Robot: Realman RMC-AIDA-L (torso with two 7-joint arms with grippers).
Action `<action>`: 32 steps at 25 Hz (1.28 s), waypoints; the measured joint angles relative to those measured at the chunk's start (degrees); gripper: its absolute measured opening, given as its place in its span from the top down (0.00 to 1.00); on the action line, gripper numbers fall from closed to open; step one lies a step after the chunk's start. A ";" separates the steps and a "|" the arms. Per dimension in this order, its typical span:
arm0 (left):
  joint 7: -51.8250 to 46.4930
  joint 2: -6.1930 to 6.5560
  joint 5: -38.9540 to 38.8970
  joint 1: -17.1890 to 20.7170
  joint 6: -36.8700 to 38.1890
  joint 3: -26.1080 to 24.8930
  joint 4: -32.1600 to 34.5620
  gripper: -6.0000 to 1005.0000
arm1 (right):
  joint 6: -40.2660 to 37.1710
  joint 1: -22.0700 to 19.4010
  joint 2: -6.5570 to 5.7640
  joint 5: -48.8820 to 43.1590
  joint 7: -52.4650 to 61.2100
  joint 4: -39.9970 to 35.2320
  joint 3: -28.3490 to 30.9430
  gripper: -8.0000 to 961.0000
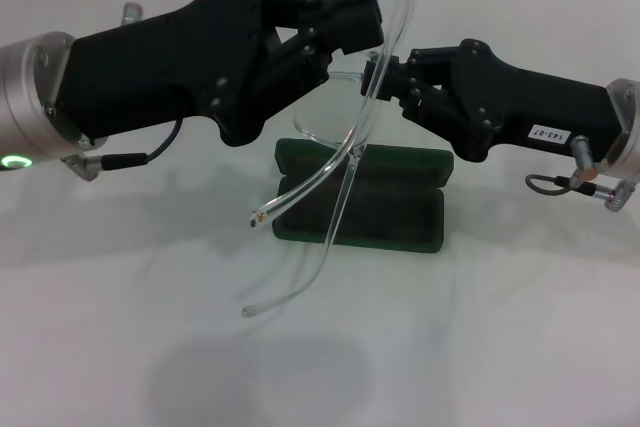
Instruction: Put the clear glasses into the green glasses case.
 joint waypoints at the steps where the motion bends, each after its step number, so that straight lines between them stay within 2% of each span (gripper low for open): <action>1: 0.05 -0.02 0.06 0.03 0.00 -0.01 -0.01 0.91 | 0.00 0.00 0.01 0.00 0.05 0.00 0.01 0.94; 25: 1.00 -0.18 1.85 0.11 -3.65 2.92 -0.06 0.91 | 0.26 -0.53 0.19 0.09 1.36 0.01 0.05 0.94; 32: 1.53 -0.03 -1.64 1.48 -2.27 2.53 0.85 0.91 | 1.11 -0.55 0.13 -0.25 1.65 0.64 0.03 0.94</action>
